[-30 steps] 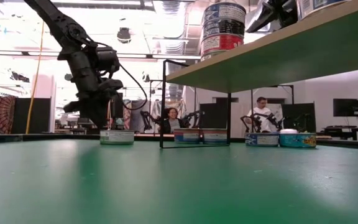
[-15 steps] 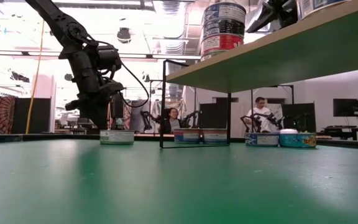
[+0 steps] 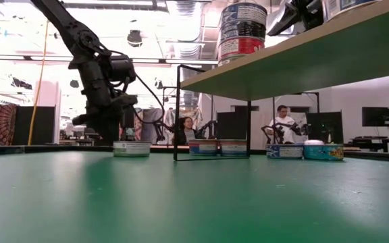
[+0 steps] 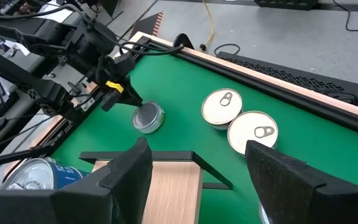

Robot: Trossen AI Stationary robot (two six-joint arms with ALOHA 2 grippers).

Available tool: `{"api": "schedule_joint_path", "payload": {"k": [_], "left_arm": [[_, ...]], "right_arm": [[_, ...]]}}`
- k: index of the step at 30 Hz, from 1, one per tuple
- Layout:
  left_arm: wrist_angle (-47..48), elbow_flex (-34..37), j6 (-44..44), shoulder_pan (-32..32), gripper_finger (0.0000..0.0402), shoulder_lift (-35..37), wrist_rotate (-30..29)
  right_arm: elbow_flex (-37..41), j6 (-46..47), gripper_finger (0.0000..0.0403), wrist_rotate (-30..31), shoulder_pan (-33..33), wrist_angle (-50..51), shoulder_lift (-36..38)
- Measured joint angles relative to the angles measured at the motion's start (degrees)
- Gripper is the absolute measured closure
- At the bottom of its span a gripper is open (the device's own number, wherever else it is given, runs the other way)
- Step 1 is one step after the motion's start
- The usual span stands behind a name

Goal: Stack canned seafood by type on shelf
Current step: Stack the light green tuna can on top of the other light green tuna can on the shelf

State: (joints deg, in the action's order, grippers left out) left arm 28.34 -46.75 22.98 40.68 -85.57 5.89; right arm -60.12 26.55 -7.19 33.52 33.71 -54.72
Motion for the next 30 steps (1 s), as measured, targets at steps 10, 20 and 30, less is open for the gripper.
{"api": "schedule_joint_path", "payload": {"k": [10, 20, 30], "left_arm": [[3.11, 0.27, -2.58, 0.09, 0.0397, -3.04, -2.11], [3.96, 0.31, 0.18, -0.77, 0.039, 3.43, 2.42], [0.97, 0.34, 3.41, -3.03, 0.0274, 2.33, 3.41]], "right_arm": [[0.0, 0.41, 0.0121, -0.02, 0.0, 0.09, 0.01], [0.0, 0.39, 0.0121, 0.19, 0.0, -0.18, 0.0], [0.0, 0.73, 0.0121, 0.2, -0.03, -0.53, 0.01]]}}
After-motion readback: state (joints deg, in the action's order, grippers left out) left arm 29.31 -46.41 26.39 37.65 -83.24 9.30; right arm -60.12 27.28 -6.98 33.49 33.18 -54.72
